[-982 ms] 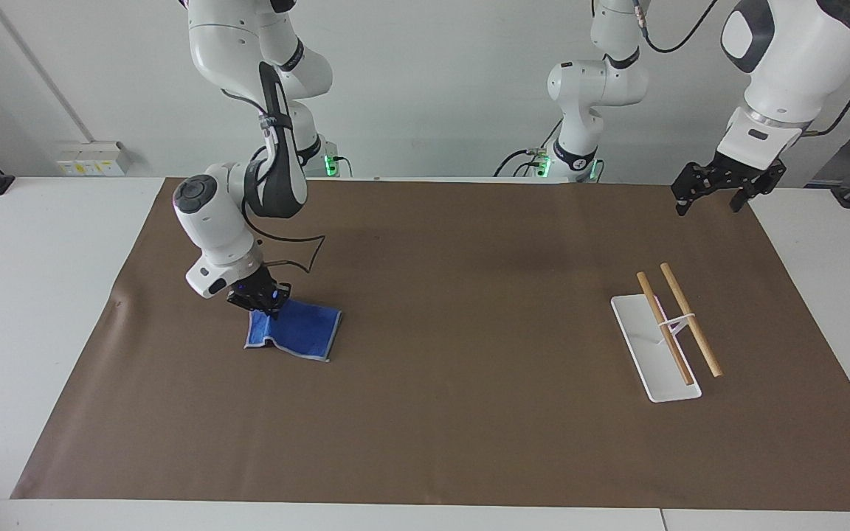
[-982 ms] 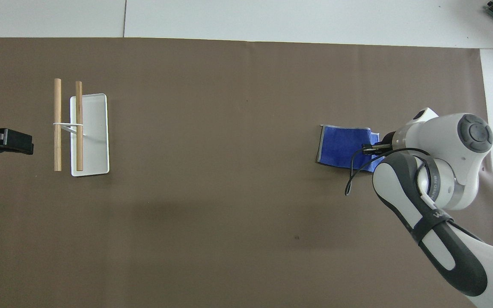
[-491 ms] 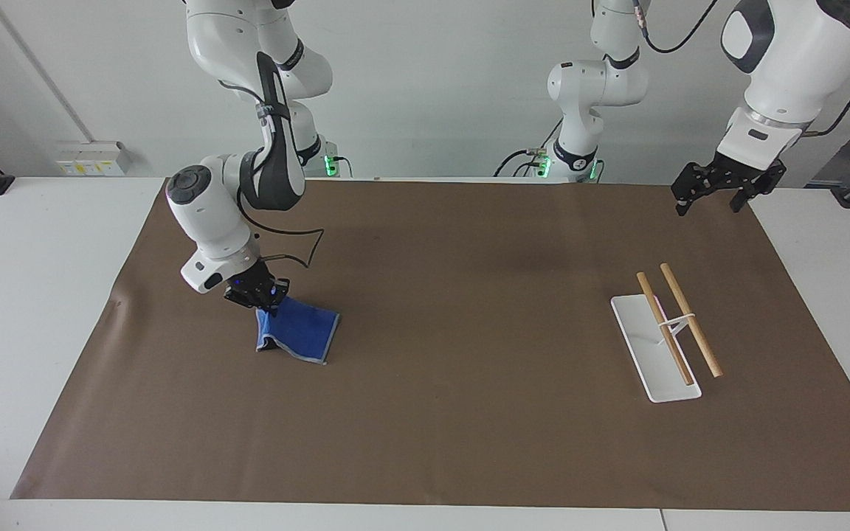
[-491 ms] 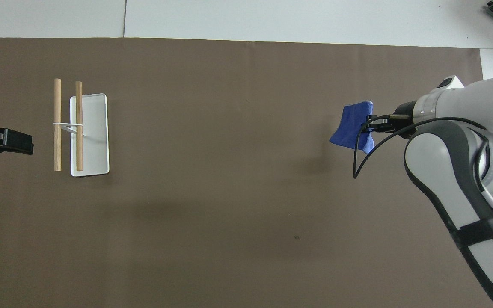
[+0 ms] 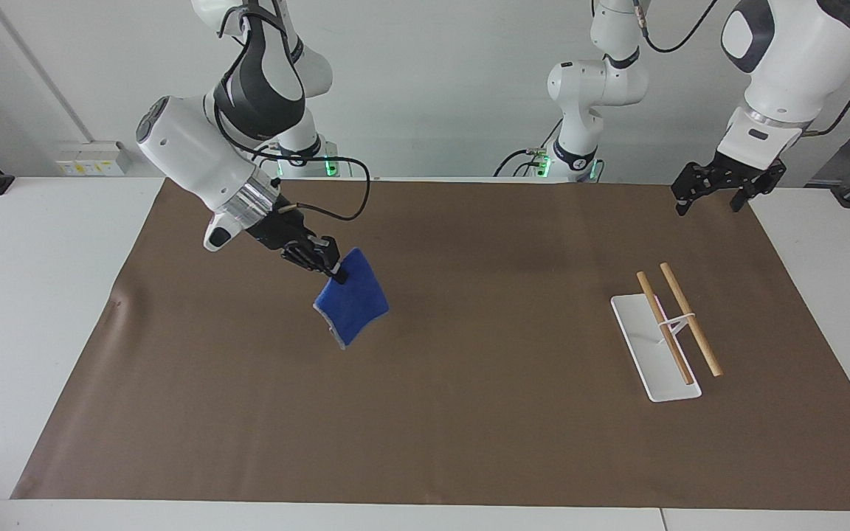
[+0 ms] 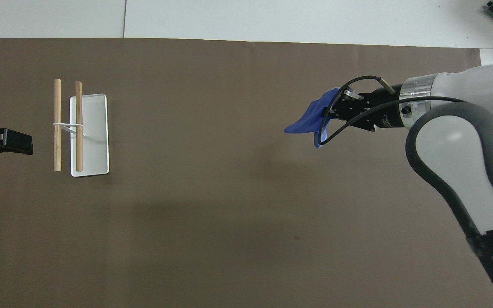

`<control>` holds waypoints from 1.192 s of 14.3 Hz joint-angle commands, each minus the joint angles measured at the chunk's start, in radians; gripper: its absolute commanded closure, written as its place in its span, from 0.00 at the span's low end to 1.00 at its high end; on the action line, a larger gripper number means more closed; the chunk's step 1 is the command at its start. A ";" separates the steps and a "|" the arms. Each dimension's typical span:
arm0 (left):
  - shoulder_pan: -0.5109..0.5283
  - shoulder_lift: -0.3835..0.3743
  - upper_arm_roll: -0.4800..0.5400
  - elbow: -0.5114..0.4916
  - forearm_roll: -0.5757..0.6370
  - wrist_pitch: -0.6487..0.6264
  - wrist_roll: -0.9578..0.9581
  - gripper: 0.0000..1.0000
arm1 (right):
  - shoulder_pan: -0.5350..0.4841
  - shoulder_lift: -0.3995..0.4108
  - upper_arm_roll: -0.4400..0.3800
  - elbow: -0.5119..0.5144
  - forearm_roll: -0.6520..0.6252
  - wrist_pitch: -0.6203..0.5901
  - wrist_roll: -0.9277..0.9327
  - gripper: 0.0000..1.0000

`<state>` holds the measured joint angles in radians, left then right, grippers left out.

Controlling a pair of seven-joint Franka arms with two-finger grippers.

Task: Right arm passes towel to left arm to hang
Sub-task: 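Lift the blue towel with the right gripper toward the wooden rack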

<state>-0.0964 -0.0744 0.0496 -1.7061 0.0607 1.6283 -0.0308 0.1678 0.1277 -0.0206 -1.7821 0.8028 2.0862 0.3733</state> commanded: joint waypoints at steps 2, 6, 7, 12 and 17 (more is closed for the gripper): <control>0.004 -0.025 0.001 -0.026 -0.013 0.004 0.006 0.00 | -0.001 0.009 0.008 0.020 0.214 0.006 0.172 1.00; 0.004 -0.025 0.001 -0.026 -0.013 0.004 0.006 0.00 | 0.113 0.009 0.014 0.018 0.386 0.194 0.378 1.00; 0.004 -0.025 0.001 -0.027 -0.013 0.004 0.006 0.00 | 0.148 0.010 0.016 0.017 0.429 0.243 0.416 1.00; 0.004 -0.025 0.001 -0.026 -0.013 0.004 0.006 0.00 | 0.289 0.018 0.021 0.018 0.622 0.431 0.582 1.00; -0.029 -0.025 -0.011 -0.026 -0.013 -0.013 0.000 0.00 | 0.360 0.032 0.021 0.018 0.673 0.515 0.608 1.00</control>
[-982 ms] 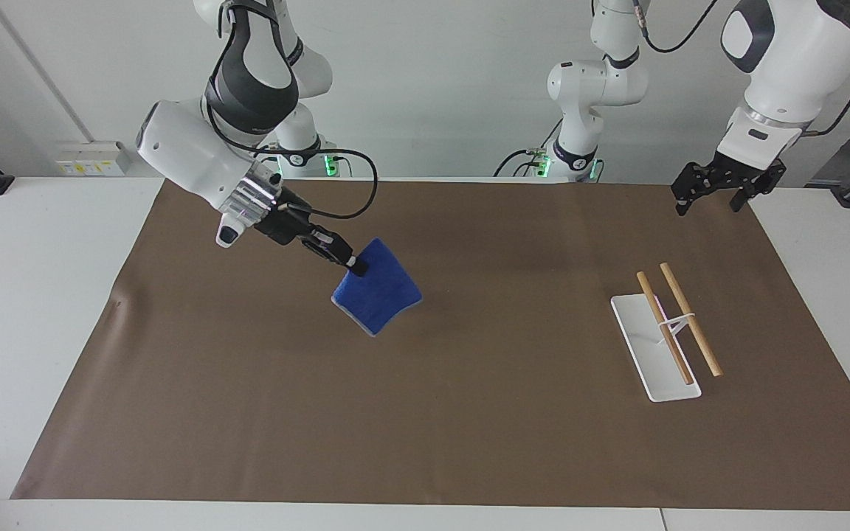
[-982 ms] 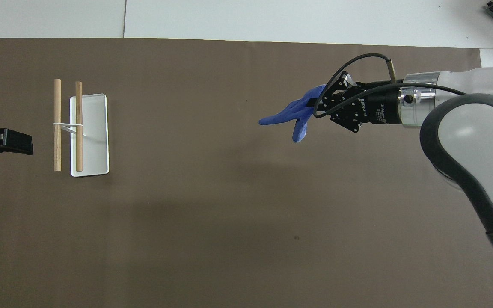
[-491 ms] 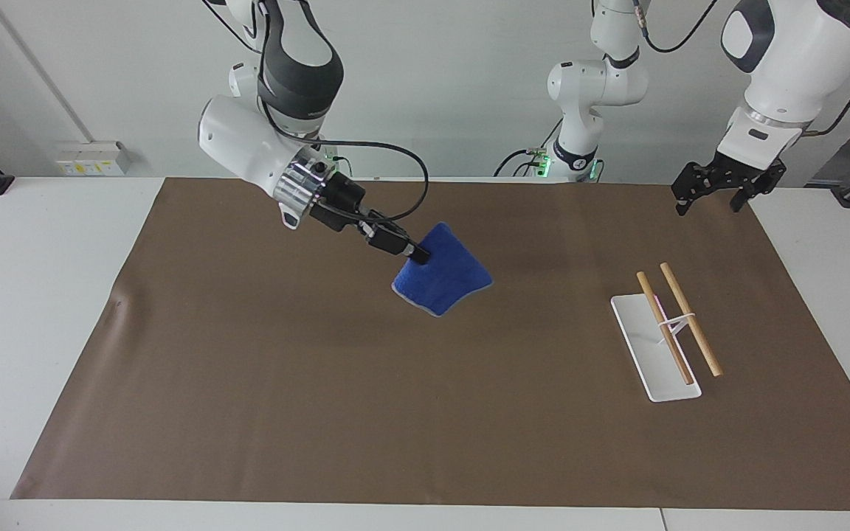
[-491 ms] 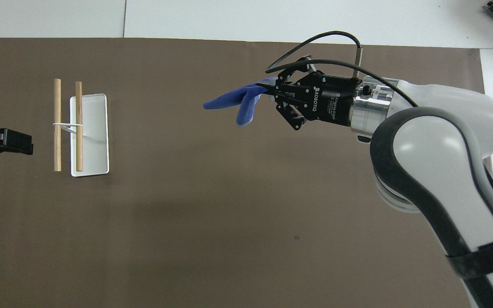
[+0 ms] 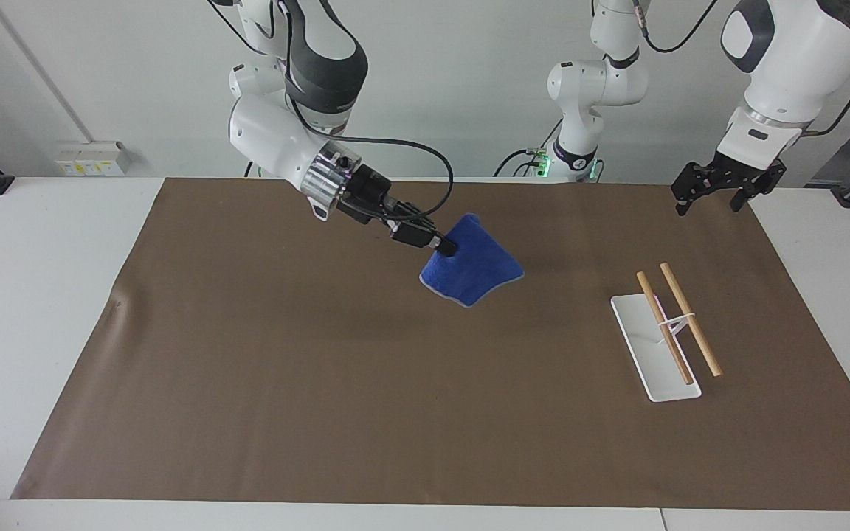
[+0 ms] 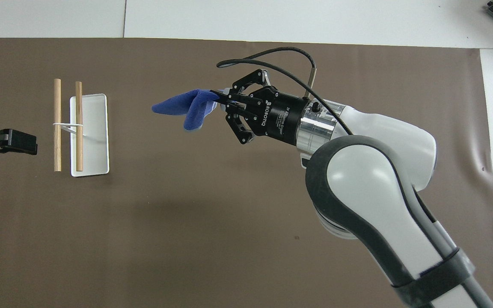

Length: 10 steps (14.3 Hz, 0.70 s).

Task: Right arm passes towel to left arm to hang
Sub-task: 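Lift the blue towel with the right gripper toward the wooden rack, then carry the towel forward with the right gripper while the left gripper approaches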

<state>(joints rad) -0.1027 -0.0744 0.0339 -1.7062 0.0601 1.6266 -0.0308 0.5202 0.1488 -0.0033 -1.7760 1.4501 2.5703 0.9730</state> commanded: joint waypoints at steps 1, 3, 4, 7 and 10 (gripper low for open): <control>-0.020 -0.025 0.004 -0.023 -0.013 -0.022 0.002 0.00 | 0.010 0.011 0.003 0.010 0.026 0.033 0.009 1.00; -0.022 -0.045 0.008 -0.027 -0.016 -0.024 0.002 0.00 | 0.011 0.011 0.003 0.010 0.026 0.033 0.009 1.00; -0.025 -0.050 0.006 -0.039 -0.017 -0.021 -0.021 0.00 | 0.011 0.011 0.003 0.007 0.026 0.034 0.007 1.00; -0.011 -0.071 0.012 -0.113 -0.191 0.082 -0.283 0.00 | 0.011 0.011 0.003 0.006 0.024 0.034 0.004 1.00; -0.009 -0.110 0.012 -0.202 -0.314 0.231 -0.512 0.00 | 0.011 0.011 0.003 0.006 0.024 0.034 0.004 1.00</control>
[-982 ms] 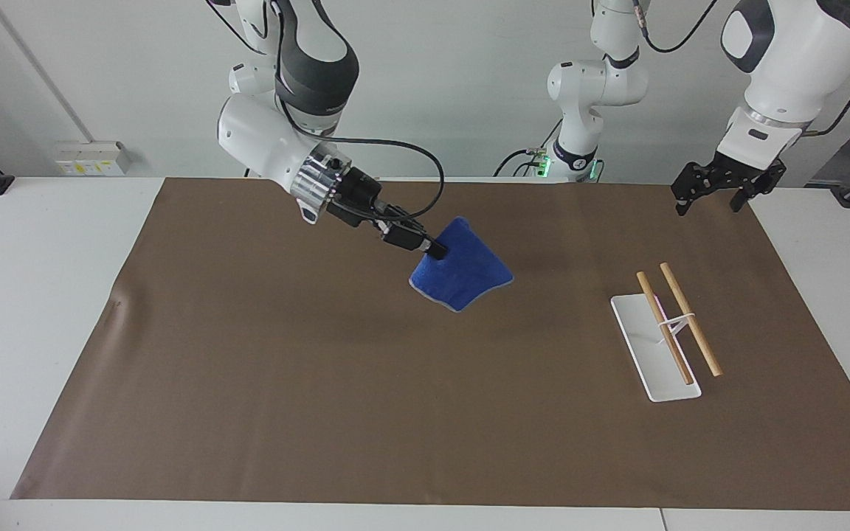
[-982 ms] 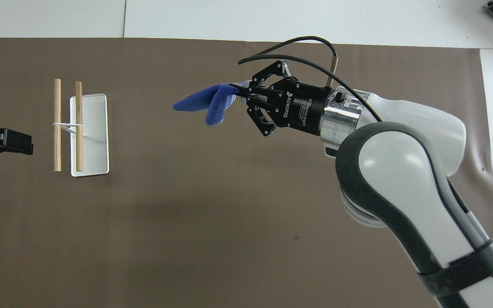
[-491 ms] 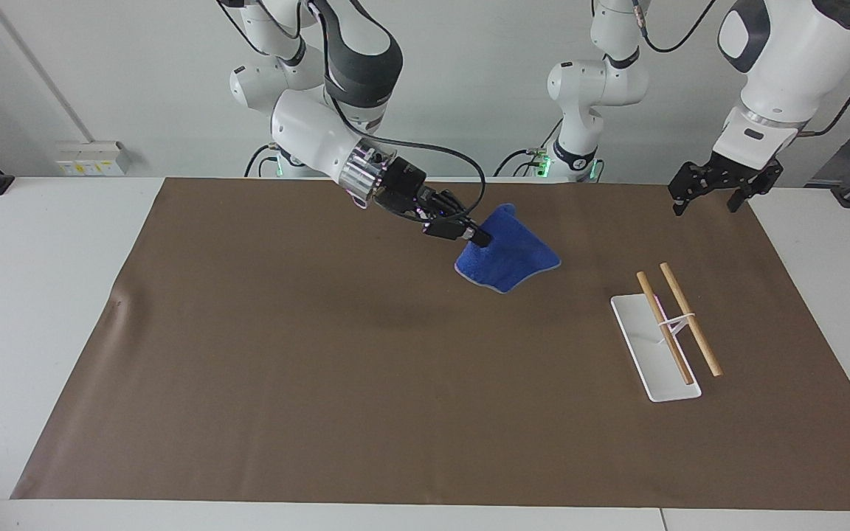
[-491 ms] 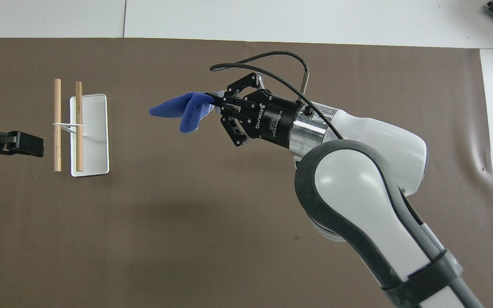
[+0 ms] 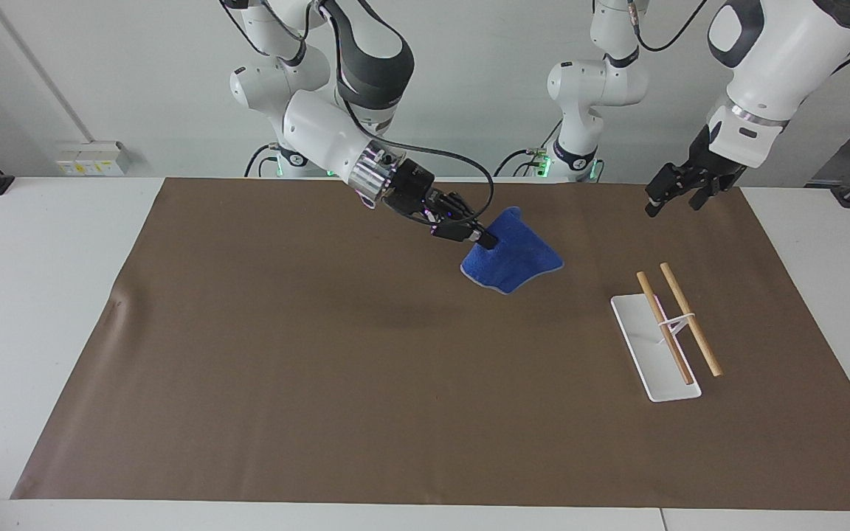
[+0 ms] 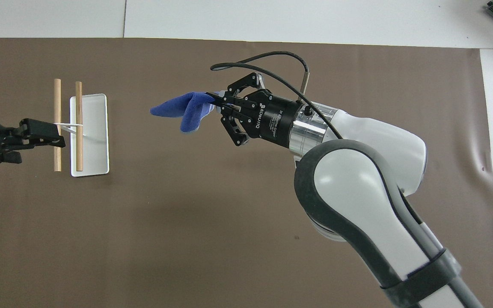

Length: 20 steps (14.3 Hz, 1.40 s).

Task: Right arm passes towel to left arm to hang
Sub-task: 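Carry the towel forward with the right gripper while the left gripper approaches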

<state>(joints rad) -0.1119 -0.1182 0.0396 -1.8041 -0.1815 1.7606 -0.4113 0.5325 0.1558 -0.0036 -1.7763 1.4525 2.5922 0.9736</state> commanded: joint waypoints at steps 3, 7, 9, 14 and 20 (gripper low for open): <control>-0.014 -0.075 -0.006 -0.152 -0.147 0.210 -0.448 0.00 | 0.000 0.004 0.004 0.003 0.022 0.013 0.004 1.00; -0.023 -0.078 -0.088 -0.205 -0.150 0.402 -0.854 0.00 | 0.000 0.005 0.004 0.005 0.025 0.013 0.011 1.00; -0.023 -0.071 -0.116 -0.205 -0.165 0.427 -0.926 0.00 | 0.015 0.007 0.007 0.006 0.031 0.016 0.019 1.00; -0.023 -0.061 -0.217 -0.248 -0.176 0.589 -1.121 0.00 | 0.021 0.021 0.025 0.014 0.074 0.048 0.023 1.00; -0.026 -0.003 -0.297 -0.251 -0.176 0.732 -1.198 0.00 | 0.066 0.033 0.025 0.040 0.086 0.091 0.010 1.00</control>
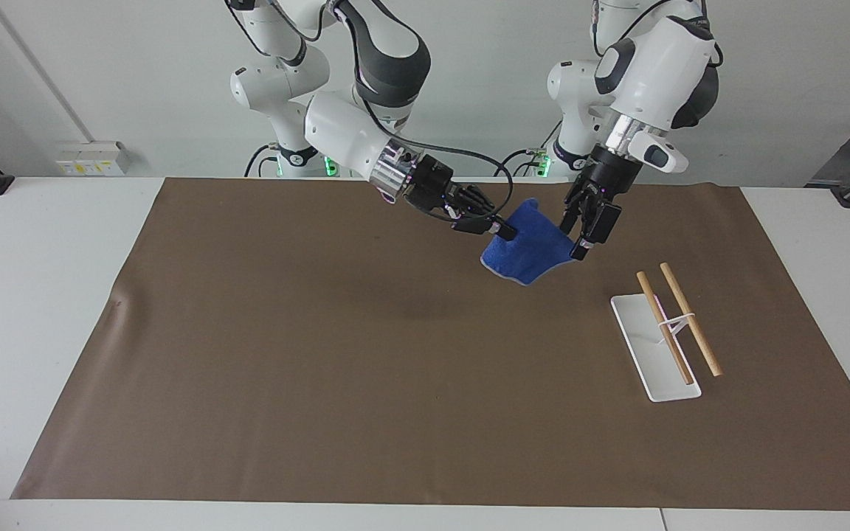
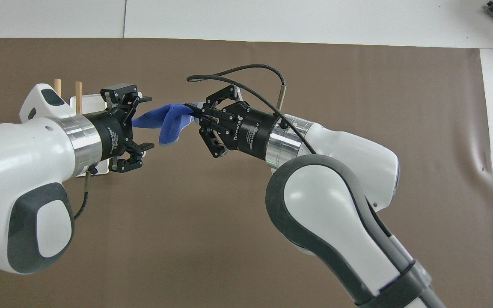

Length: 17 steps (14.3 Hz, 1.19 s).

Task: Right arm passes towel to left arm to hang
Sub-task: 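Carry the towel forward with the right gripper while the left gripper approaches, then close the left gripper on the towel end near the right gripper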

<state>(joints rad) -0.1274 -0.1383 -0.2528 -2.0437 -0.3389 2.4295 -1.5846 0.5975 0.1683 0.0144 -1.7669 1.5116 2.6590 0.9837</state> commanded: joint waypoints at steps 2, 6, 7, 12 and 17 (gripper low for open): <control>-0.009 0.028 -0.008 -0.013 -0.019 0.080 -0.025 0.00 | -0.001 0.022 0.007 0.032 0.027 0.024 -0.002 1.00; 0.003 0.029 -0.003 -0.015 -0.019 0.074 0.059 0.00 | -0.001 0.022 0.007 0.035 0.027 0.024 0.000 1.00; 0.011 0.029 -0.002 -0.015 -0.019 0.066 0.127 0.00 | -0.001 0.022 0.007 0.035 0.027 0.024 0.000 1.00; 0.034 0.037 0.010 -0.013 -0.019 0.066 0.213 0.06 | -0.001 0.022 0.007 0.035 0.027 0.024 0.000 1.00; 0.034 0.037 0.010 -0.013 -0.019 0.065 0.140 0.23 | -0.001 0.022 0.007 0.035 0.028 0.024 0.000 1.00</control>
<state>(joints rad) -0.0981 -0.0952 -0.2400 -2.0465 -0.3391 2.4870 -1.4181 0.6021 0.1772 0.0148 -1.7543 1.5118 2.6703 0.9837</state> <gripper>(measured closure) 0.115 0.965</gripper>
